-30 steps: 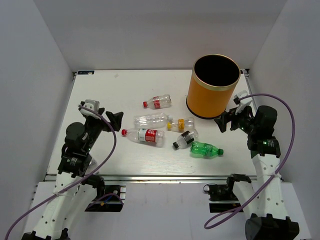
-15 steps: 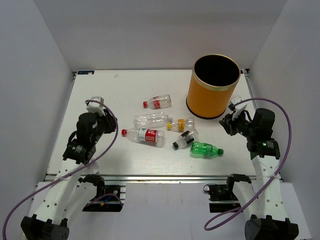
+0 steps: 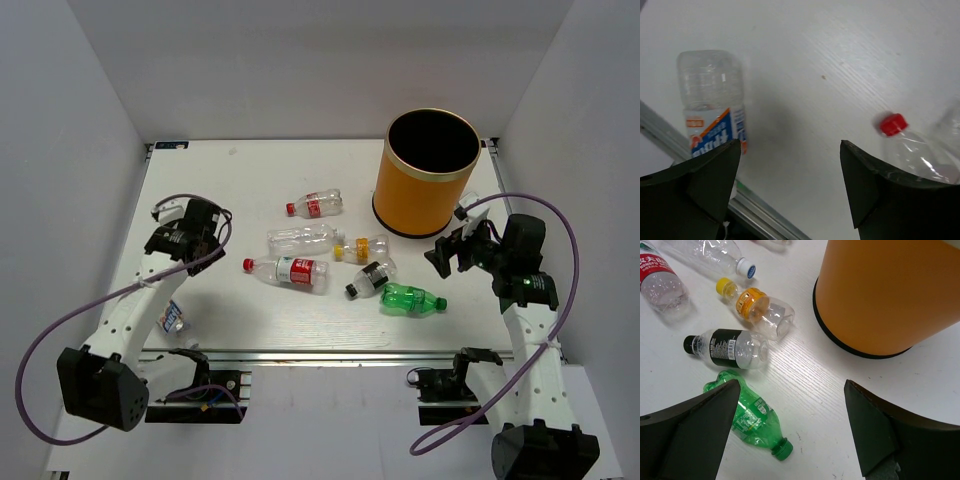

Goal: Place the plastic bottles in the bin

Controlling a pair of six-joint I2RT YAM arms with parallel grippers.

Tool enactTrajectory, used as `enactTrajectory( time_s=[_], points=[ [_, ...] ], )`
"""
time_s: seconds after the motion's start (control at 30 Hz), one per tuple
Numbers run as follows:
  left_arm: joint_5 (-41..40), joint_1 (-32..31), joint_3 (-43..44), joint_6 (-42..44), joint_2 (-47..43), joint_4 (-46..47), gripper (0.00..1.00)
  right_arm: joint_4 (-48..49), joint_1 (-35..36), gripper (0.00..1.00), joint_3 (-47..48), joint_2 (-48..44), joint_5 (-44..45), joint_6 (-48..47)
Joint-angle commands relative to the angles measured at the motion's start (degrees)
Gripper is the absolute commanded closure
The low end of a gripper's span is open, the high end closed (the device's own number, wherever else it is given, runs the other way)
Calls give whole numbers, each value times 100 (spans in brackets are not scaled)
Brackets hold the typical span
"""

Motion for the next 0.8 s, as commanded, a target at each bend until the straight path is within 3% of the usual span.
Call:
enactTrajectory(
  time_s=[0.0, 0.17, 0.37, 0.5, 0.77],
  points=[
    [-970, 59, 218, -732, -31, -1043, 9, 44, 7, 10, 3, 21, -136, -83],
    [-1331, 164, 324, -1189, -31, -1799, 8, -8, -2, 10, 28, -6, -285, -83],
    [-1455, 551, 70, -1251, 267, -1933, 1, -79, -28, 10, 2, -199, -426, -118],
    [-1112, 972, -370, -751, 268, -1205, 0, -149, -19, 10, 29, -252, -487, -127],
    [-656, 1903, -546, -233, 329, -825, 0, -123, -19, 10, -6, -217, -531, -197]
  ],
)
